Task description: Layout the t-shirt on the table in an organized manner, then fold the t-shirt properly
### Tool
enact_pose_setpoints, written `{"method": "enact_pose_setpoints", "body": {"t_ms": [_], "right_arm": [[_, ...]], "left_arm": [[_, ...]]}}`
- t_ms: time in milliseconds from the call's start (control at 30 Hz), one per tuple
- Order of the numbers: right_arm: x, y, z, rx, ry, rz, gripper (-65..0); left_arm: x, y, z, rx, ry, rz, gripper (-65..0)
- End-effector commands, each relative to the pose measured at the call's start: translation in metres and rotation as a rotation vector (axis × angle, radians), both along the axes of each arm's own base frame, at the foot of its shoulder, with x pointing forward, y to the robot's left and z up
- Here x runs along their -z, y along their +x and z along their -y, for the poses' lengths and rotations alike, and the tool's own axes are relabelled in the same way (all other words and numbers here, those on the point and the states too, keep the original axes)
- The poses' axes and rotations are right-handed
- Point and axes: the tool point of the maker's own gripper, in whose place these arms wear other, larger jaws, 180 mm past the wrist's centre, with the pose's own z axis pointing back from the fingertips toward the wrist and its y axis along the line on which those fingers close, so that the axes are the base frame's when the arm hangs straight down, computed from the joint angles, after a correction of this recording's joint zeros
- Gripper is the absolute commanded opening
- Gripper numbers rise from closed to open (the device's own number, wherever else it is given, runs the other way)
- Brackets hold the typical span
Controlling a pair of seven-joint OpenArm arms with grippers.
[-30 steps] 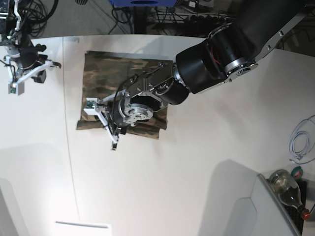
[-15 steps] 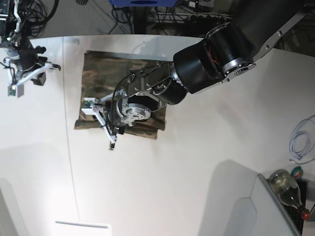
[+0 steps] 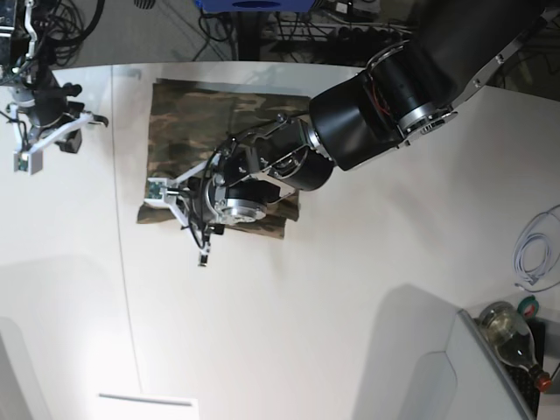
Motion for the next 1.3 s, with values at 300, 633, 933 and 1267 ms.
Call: {"method": "enact_pose_setpoints", "body": {"t_ms": [300, 633, 933, 1267], "right_arm": [[-0.009, 0.006, 0.005, -0.001, -0.015, 0.037, -65.0], [-0.008, 0.005, 0.005, -0.001, -0.015, 0.034, -65.0], [-0.008, 0.005, 0.004, -0.002, -0.015, 0.034, -65.0], [-0.010, 0.005, 0.003, -0.006, -0.015, 0.038, -65.0]], "left_arm": [[-0.010, 0.012, -0.002, -0.024, 0.022, 0.044, -65.0], [-0.011, 0.010, 0.002, -0.020, 0.016, 0.044, -65.0], [-0.025, 0.009, 0.013, -0.002, -0.027, 0.059, -32.4], [-0.087, 0.022, 0.018, 0.009, 0.005, 0.188, -14.6]]}}
